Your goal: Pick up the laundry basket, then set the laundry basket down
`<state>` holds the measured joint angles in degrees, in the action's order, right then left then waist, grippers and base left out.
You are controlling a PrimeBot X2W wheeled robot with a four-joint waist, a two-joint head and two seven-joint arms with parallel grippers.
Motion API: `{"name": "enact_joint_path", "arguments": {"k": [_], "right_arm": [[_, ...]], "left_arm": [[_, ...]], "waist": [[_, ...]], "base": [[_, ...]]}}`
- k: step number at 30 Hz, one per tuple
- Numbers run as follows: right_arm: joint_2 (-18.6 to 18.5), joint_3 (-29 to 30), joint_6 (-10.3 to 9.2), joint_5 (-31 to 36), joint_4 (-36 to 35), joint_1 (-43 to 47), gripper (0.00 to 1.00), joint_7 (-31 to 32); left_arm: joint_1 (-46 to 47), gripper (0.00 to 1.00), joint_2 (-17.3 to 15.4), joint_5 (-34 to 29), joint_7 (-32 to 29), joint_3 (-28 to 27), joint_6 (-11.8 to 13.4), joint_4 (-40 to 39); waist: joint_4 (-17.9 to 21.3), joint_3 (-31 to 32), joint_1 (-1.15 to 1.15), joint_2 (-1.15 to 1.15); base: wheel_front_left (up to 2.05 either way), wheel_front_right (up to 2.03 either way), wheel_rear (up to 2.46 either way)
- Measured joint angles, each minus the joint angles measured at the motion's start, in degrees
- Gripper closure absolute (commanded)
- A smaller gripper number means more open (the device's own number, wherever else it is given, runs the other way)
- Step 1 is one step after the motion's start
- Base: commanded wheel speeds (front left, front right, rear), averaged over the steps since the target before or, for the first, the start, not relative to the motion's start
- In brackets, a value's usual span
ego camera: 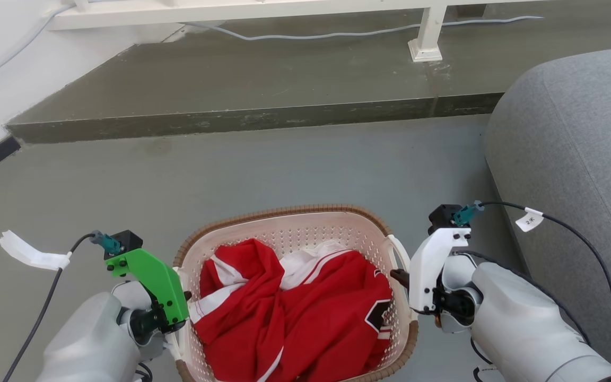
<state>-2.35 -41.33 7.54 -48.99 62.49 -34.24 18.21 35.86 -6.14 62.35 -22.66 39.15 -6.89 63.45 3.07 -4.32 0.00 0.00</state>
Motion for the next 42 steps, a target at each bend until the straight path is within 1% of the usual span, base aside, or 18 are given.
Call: {"name": "enact_joint_path", "arguments": {"k": [32,42], "right_arm": [[-0.1,-1.5,0.0,-2.5,0.4,0.0,1.0,0.6],[-0.2,-1.5,0.0,-3.0,0.4,-0.7,1.0,0.5]], "left_arm": [[0.0,1.0,-0.2,0.8,0.0,1.2,0.0,0.1],[0.4,1.0,-0.3,0.7,0.8,1.7,0.0,-0.2]], "waist": [[0.0,-0.3,0.0,0.0],[0.4,-3.2,0.0,0.0]], "base": [[0.0,0.0,0.0],[0.0,0.0,0.0]]}}
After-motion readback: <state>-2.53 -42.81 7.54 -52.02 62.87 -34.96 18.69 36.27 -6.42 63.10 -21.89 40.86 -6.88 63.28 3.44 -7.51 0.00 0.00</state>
